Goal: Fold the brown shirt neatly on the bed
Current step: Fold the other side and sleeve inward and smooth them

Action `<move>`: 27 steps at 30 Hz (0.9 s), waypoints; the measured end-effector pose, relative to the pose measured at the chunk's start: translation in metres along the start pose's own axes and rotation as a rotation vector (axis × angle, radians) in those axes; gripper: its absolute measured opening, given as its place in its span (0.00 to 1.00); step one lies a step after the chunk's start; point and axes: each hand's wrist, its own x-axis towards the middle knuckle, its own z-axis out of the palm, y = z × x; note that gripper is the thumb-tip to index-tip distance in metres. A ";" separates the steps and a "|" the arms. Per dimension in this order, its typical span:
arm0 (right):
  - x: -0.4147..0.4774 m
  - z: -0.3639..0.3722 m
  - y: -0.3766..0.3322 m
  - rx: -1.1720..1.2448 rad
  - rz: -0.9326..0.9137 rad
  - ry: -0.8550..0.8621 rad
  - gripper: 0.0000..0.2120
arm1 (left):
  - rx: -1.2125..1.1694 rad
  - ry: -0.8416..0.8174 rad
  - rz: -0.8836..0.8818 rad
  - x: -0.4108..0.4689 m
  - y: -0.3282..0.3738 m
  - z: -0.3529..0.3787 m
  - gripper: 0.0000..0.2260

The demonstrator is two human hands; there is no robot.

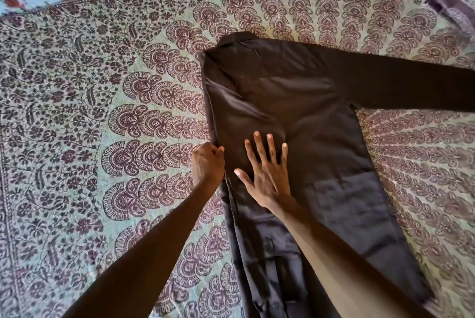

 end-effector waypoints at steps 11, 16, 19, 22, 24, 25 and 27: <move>-0.129 0.003 0.013 0.046 0.162 0.014 0.31 | 0.021 -0.093 0.013 -0.033 -0.009 -0.017 0.14; -0.178 0.005 0.014 0.293 0.422 0.073 0.22 | 0.021 -0.192 -0.032 -0.112 -0.035 -0.006 0.14; -0.198 0.004 0.015 0.470 0.535 0.003 0.19 | 0.012 -0.241 -0.093 -0.161 -0.056 0.004 0.14; -0.213 0.004 0.024 0.414 0.518 -0.109 0.17 | -0.009 -0.280 -0.153 -0.204 -0.078 0.014 0.16; -0.223 0.002 0.030 0.394 0.504 -0.206 0.16 | -0.004 -0.303 -0.186 -0.230 -0.088 0.018 0.17; -0.228 0.002 0.033 0.396 0.501 -0.243 0.15 | 0.006 -0.315 -0.194 -0.240 -0.092 0.019 0.17; -0.241 0.000 0.036 0.412 0.500 -0.294 0.14 | 0.009 -0.349 -0.195 -0.257 -0.098 0.020 0.16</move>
